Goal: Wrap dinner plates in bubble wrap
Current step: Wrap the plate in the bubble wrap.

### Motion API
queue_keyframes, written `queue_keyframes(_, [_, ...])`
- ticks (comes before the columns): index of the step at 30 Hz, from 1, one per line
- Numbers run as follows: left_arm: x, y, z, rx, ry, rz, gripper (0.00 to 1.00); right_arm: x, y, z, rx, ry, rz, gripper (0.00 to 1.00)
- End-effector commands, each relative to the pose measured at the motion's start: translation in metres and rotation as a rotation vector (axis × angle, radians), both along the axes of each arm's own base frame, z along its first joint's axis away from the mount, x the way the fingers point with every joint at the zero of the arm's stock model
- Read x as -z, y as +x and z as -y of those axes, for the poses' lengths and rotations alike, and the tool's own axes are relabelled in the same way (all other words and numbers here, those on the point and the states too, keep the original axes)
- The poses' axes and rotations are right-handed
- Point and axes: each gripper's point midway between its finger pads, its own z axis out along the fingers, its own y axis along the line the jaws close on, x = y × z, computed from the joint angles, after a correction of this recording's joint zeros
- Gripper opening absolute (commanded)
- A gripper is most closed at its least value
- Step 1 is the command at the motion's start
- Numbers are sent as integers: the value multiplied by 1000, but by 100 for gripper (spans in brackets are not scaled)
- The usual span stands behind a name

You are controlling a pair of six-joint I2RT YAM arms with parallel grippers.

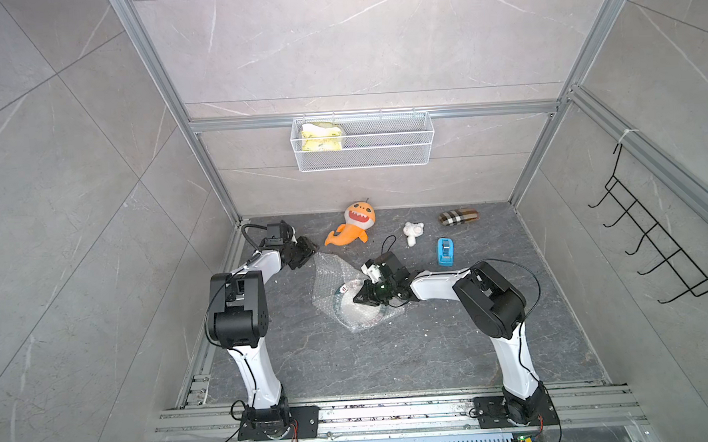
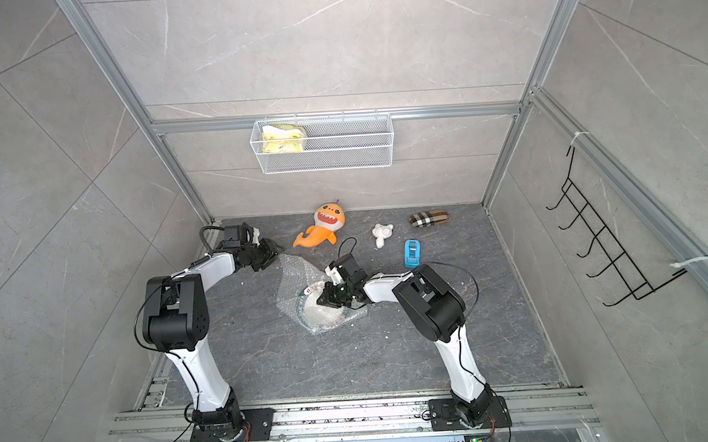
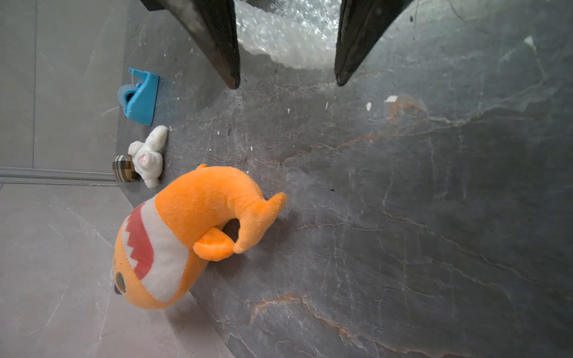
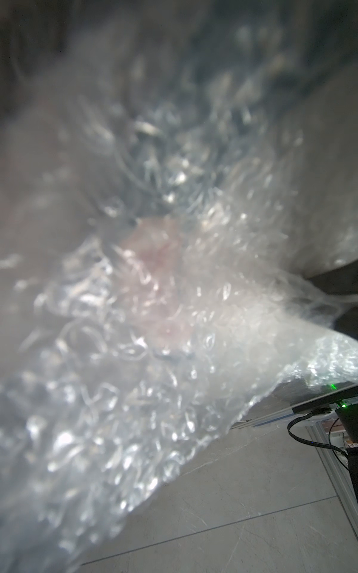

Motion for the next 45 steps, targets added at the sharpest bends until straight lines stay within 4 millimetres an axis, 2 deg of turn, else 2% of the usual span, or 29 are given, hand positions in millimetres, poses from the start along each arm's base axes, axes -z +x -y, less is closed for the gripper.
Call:
queue_keyframes(1, [-19, 22, 6, 82, 9, 92, 53, 77, -46, 29, -24, -195, -181, 8])
queue_keyframes(5, [-11, 21, 14, 108, -49, 32, 53, 76, -45, 26, -27, -187, -181, 8])
queue_keyframes(10, [-4, 4, 19, 105, -102, -41, 49, 73, -43, 26, -25, -185, -176, 8])
queue_keyframes(16, [5, -20, 7, 67, -26, -96, 49, 72, -42, 25, -22, -184, -175, 8])
queue_keyframes(20, [12, -23, 3, 60, -6, -135, 43, 74, -42, 25, -23, -183, -180, 8])
queue_keyframes(26, [5, -23, 11, 86, -52, -151, 23, 69, -41, 24, -20, -181, -173, 8])
queue_keyframes(30, [0, -29, 13, 97, -64, -151, 0, 68, -41, 23, -22, -181, -171, 8])
queue_keyframes(40, [-28, -51, 25, 90, -153, -130, 0, 63, -39, 24, -33, -194, -155, 8])
queue_keyframes(45, [-39, -75, 51, 121, -190, -139, 0, 60, -39, 24, -48, -198, -143, 8])
